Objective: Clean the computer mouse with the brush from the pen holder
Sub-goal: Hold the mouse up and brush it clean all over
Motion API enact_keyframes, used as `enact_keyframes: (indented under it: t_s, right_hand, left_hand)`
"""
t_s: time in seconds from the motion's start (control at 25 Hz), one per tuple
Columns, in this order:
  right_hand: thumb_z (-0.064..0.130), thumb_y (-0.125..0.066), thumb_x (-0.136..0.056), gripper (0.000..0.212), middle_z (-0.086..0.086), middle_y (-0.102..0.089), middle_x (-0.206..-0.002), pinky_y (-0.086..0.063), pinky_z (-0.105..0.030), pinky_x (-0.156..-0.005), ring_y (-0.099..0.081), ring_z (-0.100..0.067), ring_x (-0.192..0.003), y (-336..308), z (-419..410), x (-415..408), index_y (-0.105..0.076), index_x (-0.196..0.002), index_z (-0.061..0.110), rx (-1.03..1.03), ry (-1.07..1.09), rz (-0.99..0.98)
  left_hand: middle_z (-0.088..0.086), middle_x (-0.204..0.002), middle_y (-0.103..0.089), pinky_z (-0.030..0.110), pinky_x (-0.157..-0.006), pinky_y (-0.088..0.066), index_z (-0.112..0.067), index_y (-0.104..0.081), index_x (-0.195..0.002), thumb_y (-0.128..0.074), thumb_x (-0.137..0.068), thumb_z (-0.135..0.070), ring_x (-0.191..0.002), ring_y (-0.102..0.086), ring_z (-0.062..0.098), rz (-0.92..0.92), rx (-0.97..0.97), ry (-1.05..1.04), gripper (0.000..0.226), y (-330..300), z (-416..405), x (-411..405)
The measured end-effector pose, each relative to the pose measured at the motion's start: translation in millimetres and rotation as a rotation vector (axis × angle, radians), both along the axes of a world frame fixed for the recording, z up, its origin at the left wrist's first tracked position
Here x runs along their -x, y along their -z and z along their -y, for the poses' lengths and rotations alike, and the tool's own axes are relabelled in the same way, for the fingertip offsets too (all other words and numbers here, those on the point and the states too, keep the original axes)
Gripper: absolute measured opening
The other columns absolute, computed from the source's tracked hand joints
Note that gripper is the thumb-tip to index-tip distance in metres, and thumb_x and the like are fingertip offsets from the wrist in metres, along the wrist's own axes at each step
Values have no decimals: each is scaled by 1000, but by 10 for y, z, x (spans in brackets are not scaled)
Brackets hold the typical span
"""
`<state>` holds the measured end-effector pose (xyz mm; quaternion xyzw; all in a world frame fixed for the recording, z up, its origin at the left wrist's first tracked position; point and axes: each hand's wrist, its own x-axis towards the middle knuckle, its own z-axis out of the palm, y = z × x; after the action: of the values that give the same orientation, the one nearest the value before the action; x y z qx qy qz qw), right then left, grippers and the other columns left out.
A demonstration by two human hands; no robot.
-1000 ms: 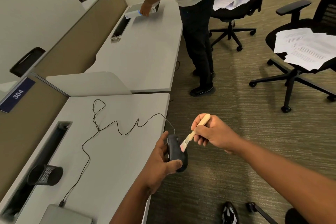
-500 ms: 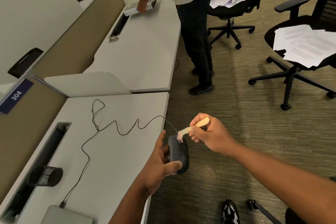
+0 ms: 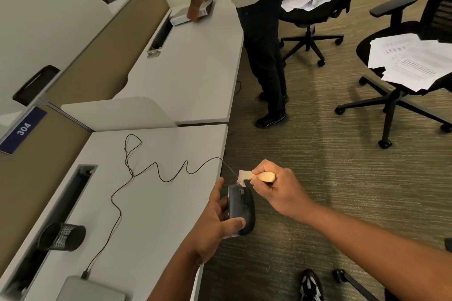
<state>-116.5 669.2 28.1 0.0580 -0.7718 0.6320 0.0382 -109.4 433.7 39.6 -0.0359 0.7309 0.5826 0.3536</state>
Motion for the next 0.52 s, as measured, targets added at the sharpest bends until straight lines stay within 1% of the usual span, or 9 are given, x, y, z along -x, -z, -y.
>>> enact_keyframes:
  t_s: [0.08,0.16,0.28,0.32,0.4,0.44,0.52]
  right_hand:
    - [18,-67,-99,4,-5,-64,-68,-38,-26,-52,-49,-5,-55,-16,-1,2,-66,-98,22,-24,21,-4]
    - [17,-67,-99,8,-7,-66,-69,-39,-28,-50,-51,-12,-54,-52,-19,5,-66,-100,25,-3,59,9]
    - [14,-66,-95,14,-15,-69,-76,-45,-38,-53,-58,-24,-59,-153,-97,40,-67,-95,28,117,94,130]
    - [13,-65,-92,12,-17,-70,-75,-47,-38,-54,-59,-24,-60,-195,-134,64,-68,-92,25,176,100,184]
    - [16,-61,-84,8,-12,-70,-65,-46,-26,-50,-60,-14,-56,-272,-202,105,-68,-82,19,293,97,272]
    - [18,-59,-81,9,-9,-68,-61,-44,-22,-47,-59,-11,-53,-300,-221,119,-68,-78,16,333,78,312]
    - [20,-57,-78,13,-8,-66,-58,-42,-21,-45,-56,-11,-49,-325,-231,124,-67,-76,13,357,12,390]
  left_hand:
    - [-4,-169,-35,45,-98,-62,-70,-16,-155,-93,-73,-26,-141,-53,27,-2,-7,0,120,16,5,0]
    - [-6,-169,-35,40,-93,-63,-71,-17,-154,-91,-76,-24,-141,-53,26,-13,-3,2,118,25,13,-1]
    - [-6,-167,-37,37,-89,-63,-70,-16,-155,-91,-76,-25,-137,-56,26,-28,1,1,118,18,19,1]
    - [-6,-166,-38,36,-88,-63,-68,-15,-156,-91,-76,-24,-135,-57,26,-25,-3,-3,118,12,21,4]
    - [-4,-167,-38,36,-89,-63,-64,-12,-159,-90,-74,-24,-134,-58,26,-19,-7,-5,122,2,13,10]
    - [-3,-167,-37,36,-90,-63,-63,-11,-160,-90,-72,-26,-135,-57,27,-20,2,-3,124,-6,5,11]
    - [-5,-167,-35,35,-93,-63,-61,-11,-160,-90,-70,-28,-137,-54,27,-30,20,9,124,-10,-14,10]
